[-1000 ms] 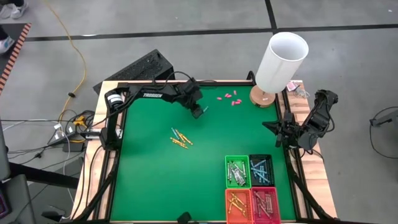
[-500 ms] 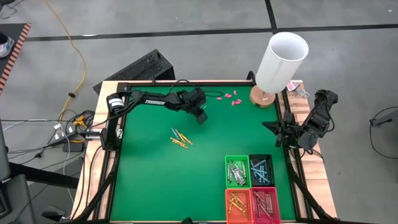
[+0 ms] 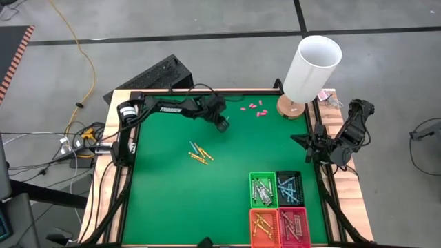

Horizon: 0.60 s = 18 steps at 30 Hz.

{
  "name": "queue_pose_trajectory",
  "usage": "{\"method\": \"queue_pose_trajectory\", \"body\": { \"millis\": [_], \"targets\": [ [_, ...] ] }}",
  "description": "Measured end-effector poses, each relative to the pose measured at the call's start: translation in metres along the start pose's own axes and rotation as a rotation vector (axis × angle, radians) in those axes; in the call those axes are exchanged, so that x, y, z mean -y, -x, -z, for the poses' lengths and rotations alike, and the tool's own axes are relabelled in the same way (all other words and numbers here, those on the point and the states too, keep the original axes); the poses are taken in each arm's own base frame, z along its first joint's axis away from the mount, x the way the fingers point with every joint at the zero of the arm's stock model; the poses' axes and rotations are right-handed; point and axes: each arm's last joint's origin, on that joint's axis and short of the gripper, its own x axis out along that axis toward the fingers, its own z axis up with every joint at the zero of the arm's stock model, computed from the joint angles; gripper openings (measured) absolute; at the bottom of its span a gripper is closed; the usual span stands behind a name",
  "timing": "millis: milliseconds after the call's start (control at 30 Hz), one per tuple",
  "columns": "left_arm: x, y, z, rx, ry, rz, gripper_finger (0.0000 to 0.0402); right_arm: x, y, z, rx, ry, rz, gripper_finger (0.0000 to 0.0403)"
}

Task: Sort crayons
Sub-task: Put the blue crayon into the black bin

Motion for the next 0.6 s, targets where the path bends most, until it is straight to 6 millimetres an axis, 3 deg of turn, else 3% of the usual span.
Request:
{"method": "queue_pose_trajectory", "body": {
  "millis": [600],
  "targets": [
    [0.0084,0.0003,0.0003,0.016,-0.011,0.009,0.0131,0.0,0.0,0.0,0.001,0.001,0.001,0.0]
  ]
}}
